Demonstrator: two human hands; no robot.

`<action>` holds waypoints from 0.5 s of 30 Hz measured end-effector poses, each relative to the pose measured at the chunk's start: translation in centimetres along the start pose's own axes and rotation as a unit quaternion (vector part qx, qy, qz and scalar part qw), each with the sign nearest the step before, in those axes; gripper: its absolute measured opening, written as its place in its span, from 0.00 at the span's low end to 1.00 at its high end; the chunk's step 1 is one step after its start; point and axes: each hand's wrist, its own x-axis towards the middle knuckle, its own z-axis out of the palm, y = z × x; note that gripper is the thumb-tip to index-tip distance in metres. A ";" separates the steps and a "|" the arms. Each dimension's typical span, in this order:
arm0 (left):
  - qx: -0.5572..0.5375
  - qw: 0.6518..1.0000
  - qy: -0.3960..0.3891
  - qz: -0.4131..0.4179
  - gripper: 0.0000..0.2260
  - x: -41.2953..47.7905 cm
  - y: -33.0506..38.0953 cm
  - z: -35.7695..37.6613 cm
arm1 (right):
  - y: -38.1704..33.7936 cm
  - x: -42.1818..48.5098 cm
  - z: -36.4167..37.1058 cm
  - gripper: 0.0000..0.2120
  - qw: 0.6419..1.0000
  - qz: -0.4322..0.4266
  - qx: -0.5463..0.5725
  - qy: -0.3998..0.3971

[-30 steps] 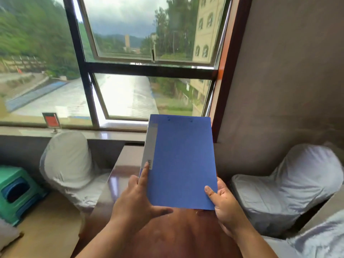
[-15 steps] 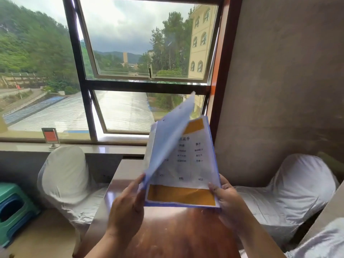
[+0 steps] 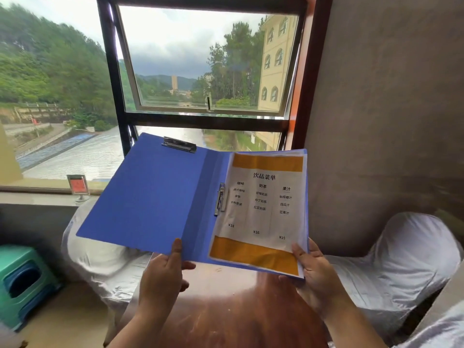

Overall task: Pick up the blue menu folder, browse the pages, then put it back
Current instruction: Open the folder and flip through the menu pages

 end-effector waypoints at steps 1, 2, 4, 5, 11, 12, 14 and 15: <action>0.031 0.999 -0.006 0.004 0.34 -0.4 -0.1 -0.3 | 0.1 0.0 0.0 0.17 1.000 0.001 0.000 0.003; 0.078 0.997 -0.001 0.024 0.33 -0.8 -0.1 -0.5 | 0.1 -0.1 0.0 0.16 1.000 0.003 0.003 0.003; 0.170 0.981 0.035 0.088 0.34 -1.9 0.2 -0.9 | 0.2 -0.2 0.1 0.13 1.000 0.009 0.009 0.003; 0.197 0.971 0.054 0.121 0.36 -2.3 0.6 -0.8 | 0.2 -0.2 0.3 0.12 1.000 0.011 0.012 0.003; 0.219 0.883 0.117 0.399 0.21 -3.8 5.0 1.6 | 0.4 -0.5 1.4 0.17 0.999 0.017 0.027 0.004; 0.222 0.874 0.088 0.424 0.16 -3.9 5.6 2.3 | 0.5 -0.6 1.6 0.18 0.999 0.016 0.028 0.001; 0.275 0.878 -0.007 0.392 0.25 -3.9 6.4 3.6 | 0.6 -0.8 2.3 0.19 1.000 0.012 0.024 -0.004; 0.308 0.879 -0.047 0.362 0.34 -3.8 6.5 4.3 | 0.6 -1.0 2.6 0.19 1.000 0.010 0.020 -0.009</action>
